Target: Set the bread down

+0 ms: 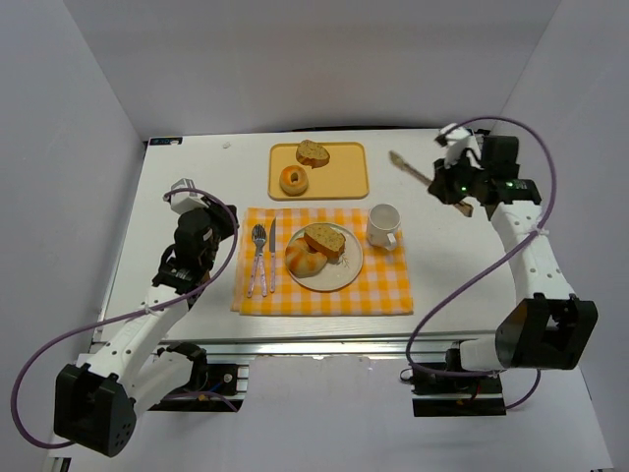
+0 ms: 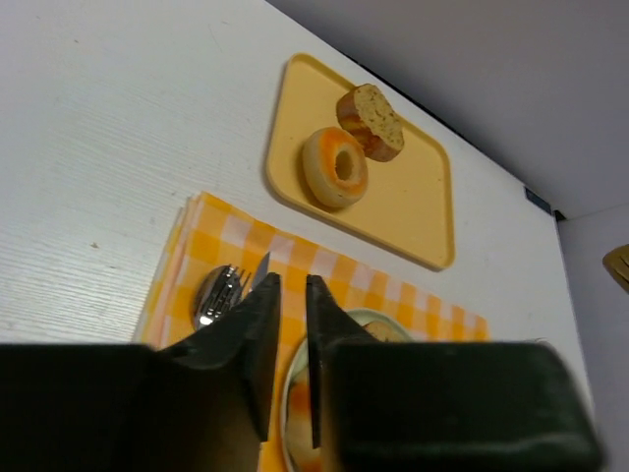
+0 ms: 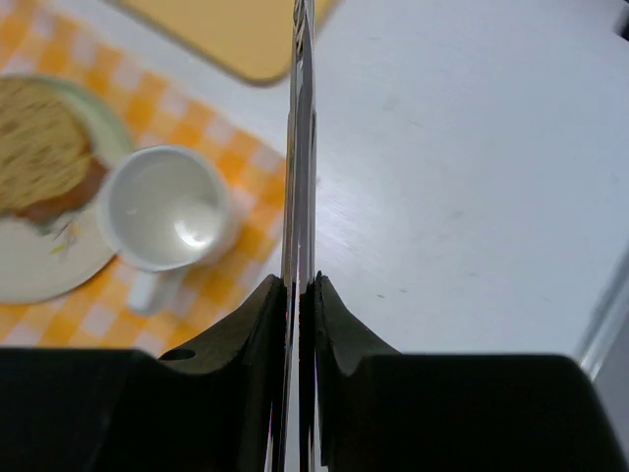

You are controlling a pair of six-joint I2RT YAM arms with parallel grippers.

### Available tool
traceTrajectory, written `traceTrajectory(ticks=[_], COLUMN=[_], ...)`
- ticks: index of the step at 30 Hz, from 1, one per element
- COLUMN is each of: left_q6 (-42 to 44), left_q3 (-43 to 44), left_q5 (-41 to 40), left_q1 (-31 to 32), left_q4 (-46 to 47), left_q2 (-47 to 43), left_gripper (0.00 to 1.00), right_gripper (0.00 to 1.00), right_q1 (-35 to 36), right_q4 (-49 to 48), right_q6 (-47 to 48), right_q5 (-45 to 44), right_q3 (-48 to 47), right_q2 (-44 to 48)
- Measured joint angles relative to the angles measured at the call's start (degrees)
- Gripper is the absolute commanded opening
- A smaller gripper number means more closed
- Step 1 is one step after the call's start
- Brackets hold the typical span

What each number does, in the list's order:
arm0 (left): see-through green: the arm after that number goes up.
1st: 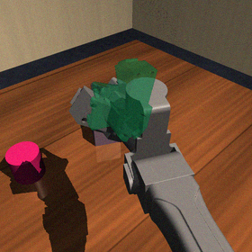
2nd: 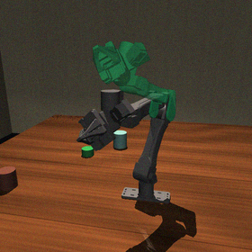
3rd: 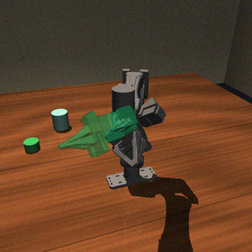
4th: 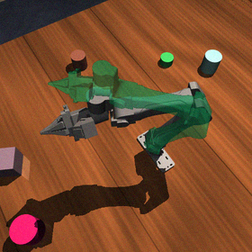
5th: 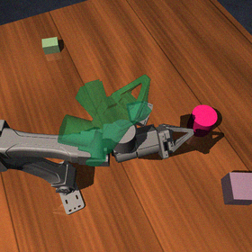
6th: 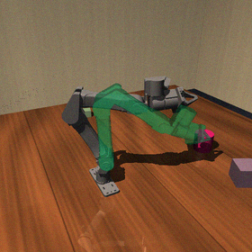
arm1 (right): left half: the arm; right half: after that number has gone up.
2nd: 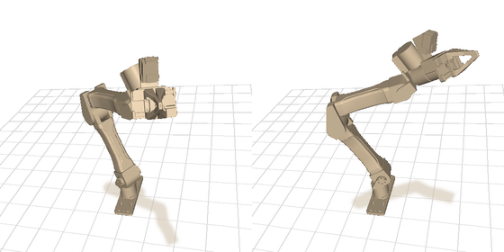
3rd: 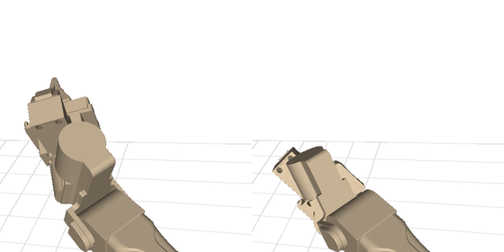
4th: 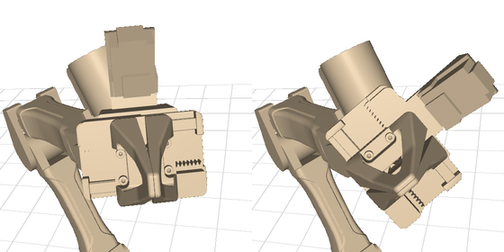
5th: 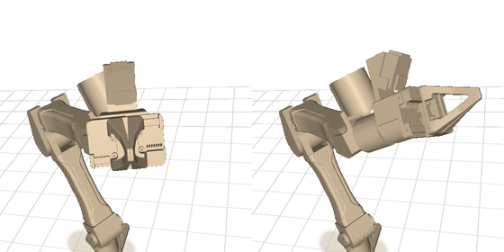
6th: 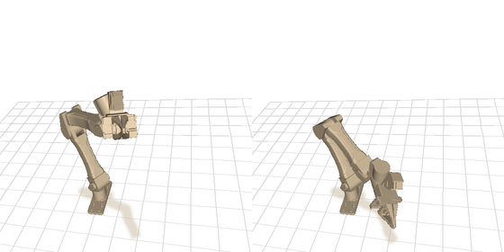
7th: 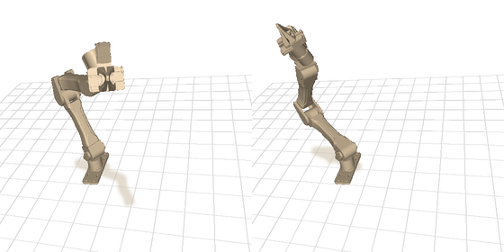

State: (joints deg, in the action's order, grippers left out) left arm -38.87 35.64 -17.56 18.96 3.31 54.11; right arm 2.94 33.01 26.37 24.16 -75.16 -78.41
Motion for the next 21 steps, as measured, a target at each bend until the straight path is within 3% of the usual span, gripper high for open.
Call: traceTrajectory(ticks=[3,7,13,15,18,19,21], left_q6=[0.3,0.3,0.5,0.6,0.5,0.5,0.5], left_q3=[0.0,0.1,0.7,1.1,1.4,1.4,1.4], left_q5=[1.1,2.2,2.9,3.0,3.0,3.0,3.0], left_q1=[0.0,0.0,0.0,0.0,0.0,0.0,0.0], left_q4=[0.6,1.3,1.4,1.4,1.4,1.4,1.4], left_q2=[0.9,1.9,2.8,3.0,3.0,3.0,3.0], left_gripper=[0.21,0.24,0.48,0.51,0.55,0.56,0.57], right_gripper=[0.0,0.0,0.0,0.0,0.18,0.3,0.44], right_q1=[-7.4,-11.8,-12.2,-12.2,-12.2,-12.2,-12.2], right_q4=[-8.1,-19.4,-29.4,-31.1,-33.5,-33.6,-33.3], right_q6=[-5.9,-13.6,-22.7,-24.2,-24.8,-24.6,-24.0], right_q5=[-1.2,-7.3,-13.6,-14.4,-14.9,-14.8,-14.6], right_q3=[3.7,13.1,20.7,21.0,20.9,20.7,20.2], right_q2=[-0.8,-3.1,-15.6,-17.9,-19.6,-20.1,-21.5])
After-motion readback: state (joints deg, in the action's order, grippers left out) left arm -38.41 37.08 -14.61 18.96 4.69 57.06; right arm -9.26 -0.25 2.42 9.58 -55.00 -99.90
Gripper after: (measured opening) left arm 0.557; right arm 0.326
